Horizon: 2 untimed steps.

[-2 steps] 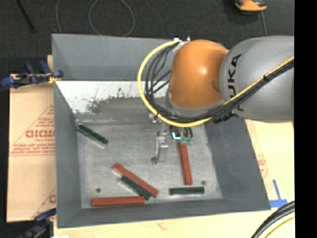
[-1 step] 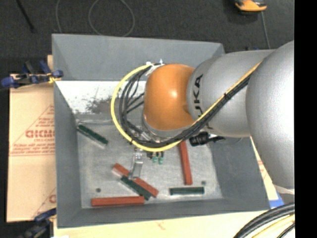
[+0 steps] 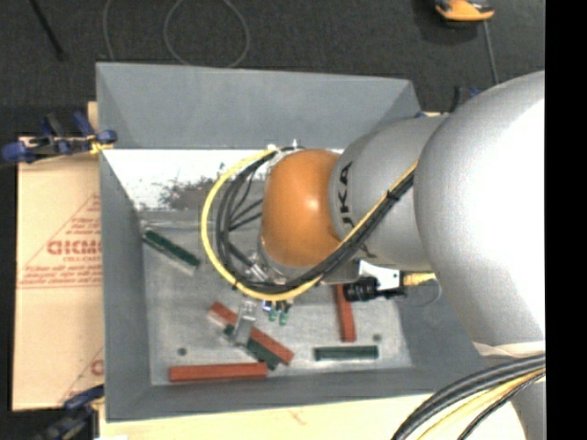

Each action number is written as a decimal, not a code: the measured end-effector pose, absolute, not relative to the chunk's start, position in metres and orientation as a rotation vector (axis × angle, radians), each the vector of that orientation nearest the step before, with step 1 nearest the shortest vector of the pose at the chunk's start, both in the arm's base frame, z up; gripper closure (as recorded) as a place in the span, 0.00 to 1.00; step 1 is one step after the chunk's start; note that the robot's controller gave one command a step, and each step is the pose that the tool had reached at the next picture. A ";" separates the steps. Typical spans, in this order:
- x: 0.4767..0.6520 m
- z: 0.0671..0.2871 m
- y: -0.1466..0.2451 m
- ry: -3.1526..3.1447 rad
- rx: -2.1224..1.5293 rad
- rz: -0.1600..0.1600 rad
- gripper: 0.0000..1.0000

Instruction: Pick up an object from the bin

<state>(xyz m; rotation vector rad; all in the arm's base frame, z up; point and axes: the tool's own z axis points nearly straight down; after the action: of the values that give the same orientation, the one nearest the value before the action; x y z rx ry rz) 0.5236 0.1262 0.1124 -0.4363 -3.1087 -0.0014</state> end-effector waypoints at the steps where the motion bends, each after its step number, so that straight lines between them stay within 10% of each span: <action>1: 0.498 0.112 0.126 -3.067 -0.668 -0.001 0.00; 2: 0.507 0.069 0.108 -2.998 -0.931 0.000 0.00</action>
Offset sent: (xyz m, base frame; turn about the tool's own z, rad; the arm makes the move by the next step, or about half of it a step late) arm -0.0252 -0.0001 0.0001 0.1531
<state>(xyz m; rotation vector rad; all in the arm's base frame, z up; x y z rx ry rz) 0.5066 0.1076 0.0692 -0.9311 -2.9975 0.0002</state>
